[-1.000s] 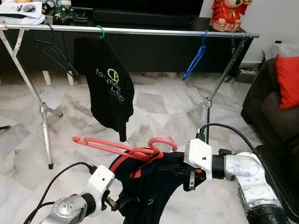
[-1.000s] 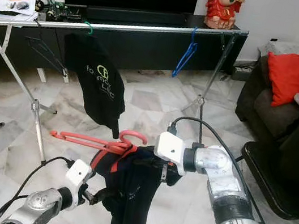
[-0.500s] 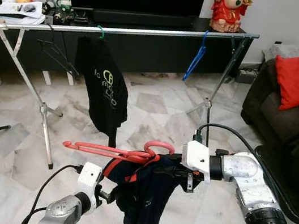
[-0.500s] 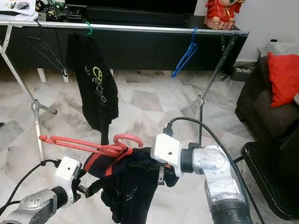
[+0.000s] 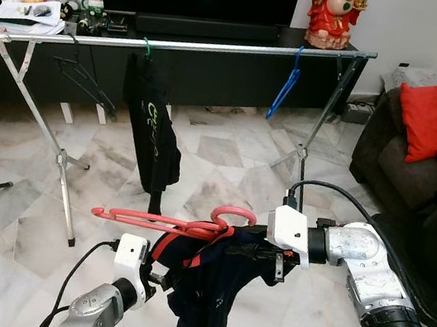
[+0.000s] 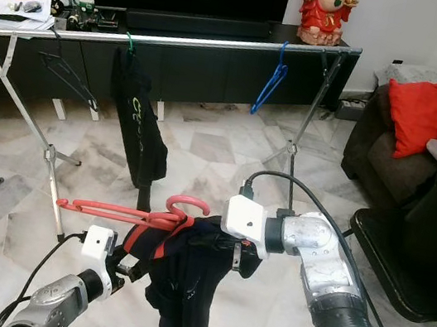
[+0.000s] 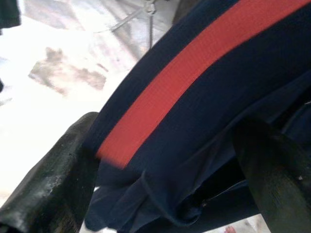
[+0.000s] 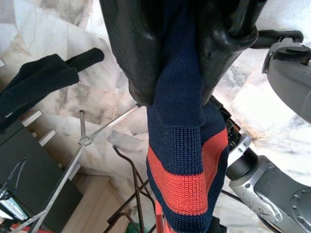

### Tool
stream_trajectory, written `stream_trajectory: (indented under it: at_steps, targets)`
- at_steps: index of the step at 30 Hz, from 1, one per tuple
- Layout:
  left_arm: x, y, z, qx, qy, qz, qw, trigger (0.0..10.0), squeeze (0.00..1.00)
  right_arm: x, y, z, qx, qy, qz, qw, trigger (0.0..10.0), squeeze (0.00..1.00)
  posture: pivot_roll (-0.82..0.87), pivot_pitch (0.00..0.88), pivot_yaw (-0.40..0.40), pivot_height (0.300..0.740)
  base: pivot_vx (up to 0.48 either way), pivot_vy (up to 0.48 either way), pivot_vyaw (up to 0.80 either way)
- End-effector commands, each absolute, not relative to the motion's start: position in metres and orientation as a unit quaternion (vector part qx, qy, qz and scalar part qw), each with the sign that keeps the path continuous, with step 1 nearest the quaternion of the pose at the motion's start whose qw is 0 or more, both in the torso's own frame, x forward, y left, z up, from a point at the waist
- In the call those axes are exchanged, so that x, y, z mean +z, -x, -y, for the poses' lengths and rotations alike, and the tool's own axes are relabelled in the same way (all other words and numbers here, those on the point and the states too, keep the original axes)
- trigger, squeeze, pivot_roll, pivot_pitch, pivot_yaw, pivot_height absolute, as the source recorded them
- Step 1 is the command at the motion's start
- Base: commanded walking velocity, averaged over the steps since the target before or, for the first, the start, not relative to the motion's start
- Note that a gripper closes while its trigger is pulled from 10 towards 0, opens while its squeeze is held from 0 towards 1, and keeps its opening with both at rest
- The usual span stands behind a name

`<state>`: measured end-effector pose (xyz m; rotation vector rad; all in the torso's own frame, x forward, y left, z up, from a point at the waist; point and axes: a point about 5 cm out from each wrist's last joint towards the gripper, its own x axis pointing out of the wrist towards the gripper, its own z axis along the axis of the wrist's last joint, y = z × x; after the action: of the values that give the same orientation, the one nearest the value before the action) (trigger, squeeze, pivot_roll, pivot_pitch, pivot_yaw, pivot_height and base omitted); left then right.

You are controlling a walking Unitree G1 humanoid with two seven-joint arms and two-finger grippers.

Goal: Hang hanger

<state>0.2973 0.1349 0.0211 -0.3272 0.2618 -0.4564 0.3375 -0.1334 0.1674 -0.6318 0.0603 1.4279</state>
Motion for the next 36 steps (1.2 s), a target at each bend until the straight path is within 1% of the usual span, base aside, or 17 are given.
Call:
stream_trajectory:
  at_steps: [1,2,3,14,24,26,32,36]
  targets:
    - [0.020,-0.296,-0.133,-0.235,0.172,-0.130,0.948,0.4,0.00,0.178,-0.337,0.131,0.646,0.292,-0.004,0.706,0.0,0.00,0.02,0.073,-0.019,0.740,0.000,0.000,0.00]
    - [0.020,-0.296,-0.133,-0.235,0.172,-0.130,0.948,0.4,0.00,0.178,-0.337,0.131,0.646,0.292,-0.004,0.706,0.0,0.00,0.02,0.073,-0.019,0.740,0.000,0.000,0.00]
    - [0.020,-0.296,-0.131,-0.245,0.173,-0.131,0.945,0.0,0.00,0.179,-0.337,0.131,0.645,0.292,-0.005,0.706,0.0,0.00,0.02,0.073,-0.019,0.740,0.000,0.000,0.00]
    - [0.019,-0.293,-0.129,-0.271,0.171,-0.135,0.938,0.0,0.00,0.177,-0.339,0.133,0.639,0.293,-0.012,0.712,0.0,0.00,0.02,0.078,-0.020,0.740,0.000,0.000,0.00]
    - [0.011,-0.283,-0.130,-0.312,0.120,-0.162,0.929,0.0,0.00,0.176,-0.342,0.135,0.632,0.292,-0.018,0.717,0.0,0.00,0.03,0.078,-0.019,0.740,0.000,0.000,0.00]
    - [0.008,-0.280,-0.130,-0.324,0.091,-0.171,0.926,0.0,0.00,0.175,-0.342,0.136,0.631,0.292,-0.020,0.718,0.0,0.00,0.03,0.078,-0.019,0.740,0.000,0.000,0.00]
    - [0.008,-0.281,-0.131,-0.314,0.090,-0.167,0.930,0.0,0.00,0.175,-0.342,0.137,0.630,0.292,-0.022,0.719,0.0,0.00,0.03,0.079,-0.019,0.740,0.000,0.000,0.00]
    - [0.011,-0.284,-0.132,-0.294,0.087,-0.157,0.939,0.0,0.00,0.174,-0.343,0.137,0.630,0.292,-0.024,0.720,0.0,0.00,0.03,0.080,-0.020,0.740,0.000,0.000,0.00]
